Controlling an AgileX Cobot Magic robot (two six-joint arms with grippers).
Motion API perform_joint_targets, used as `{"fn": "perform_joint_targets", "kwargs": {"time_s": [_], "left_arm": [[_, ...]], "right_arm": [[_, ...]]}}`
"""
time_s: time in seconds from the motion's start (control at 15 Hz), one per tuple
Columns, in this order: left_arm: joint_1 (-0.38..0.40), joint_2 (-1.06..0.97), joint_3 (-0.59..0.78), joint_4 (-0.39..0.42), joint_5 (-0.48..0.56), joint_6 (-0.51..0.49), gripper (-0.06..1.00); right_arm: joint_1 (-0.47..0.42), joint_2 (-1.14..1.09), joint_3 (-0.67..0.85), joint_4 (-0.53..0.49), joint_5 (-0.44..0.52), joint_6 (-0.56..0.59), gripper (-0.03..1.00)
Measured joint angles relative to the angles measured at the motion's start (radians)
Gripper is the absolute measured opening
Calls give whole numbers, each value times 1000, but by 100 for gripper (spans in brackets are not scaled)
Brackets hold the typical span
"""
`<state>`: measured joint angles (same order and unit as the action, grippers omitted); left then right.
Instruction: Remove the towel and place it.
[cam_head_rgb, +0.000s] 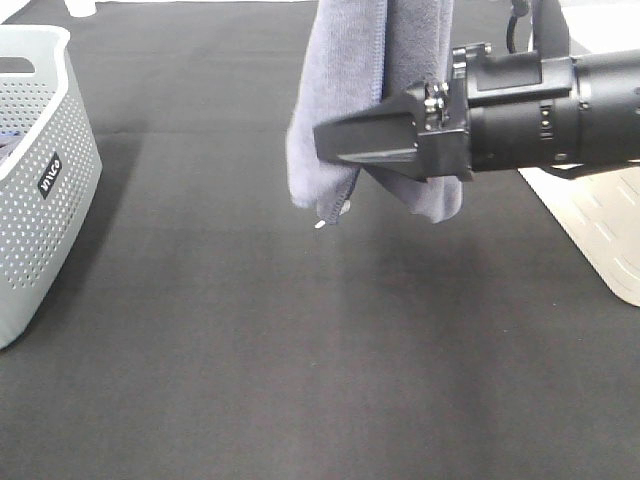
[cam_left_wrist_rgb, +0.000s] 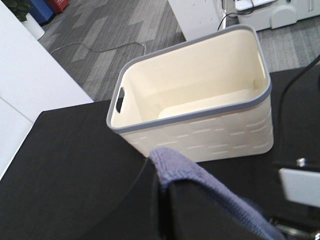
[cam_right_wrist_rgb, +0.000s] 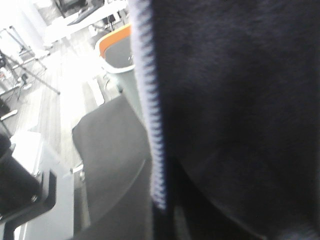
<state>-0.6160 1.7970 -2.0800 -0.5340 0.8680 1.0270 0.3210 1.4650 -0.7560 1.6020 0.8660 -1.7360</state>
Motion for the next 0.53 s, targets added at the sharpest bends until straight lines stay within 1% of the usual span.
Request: {"fn": "perform_joint_targets", "kwargs": {"time_s": [0.07, 0.2, 0.33, 0.4, 0.53], "left_arm": [[0, 0, 0, 38, 0, -13, 0], [0, 0, 0, 156, 2, -74, 0], [0, 0, 0, 264, 32, -158, 0], [0, 1, 0, 301, 63, -198, 0], [0, 1, 0, 384, 146, -284, 0]], "right_arm": [[0, -28, 0, -52, -2, 52, 0], [0, -99, 0, -166, -2, 177, 0], [0, -153, 0, -299, -16, 339, 0], [0, -179, -9, -376, -27, 425, 0], [0, -216, -67, -609, -22, 655, 0]]}}
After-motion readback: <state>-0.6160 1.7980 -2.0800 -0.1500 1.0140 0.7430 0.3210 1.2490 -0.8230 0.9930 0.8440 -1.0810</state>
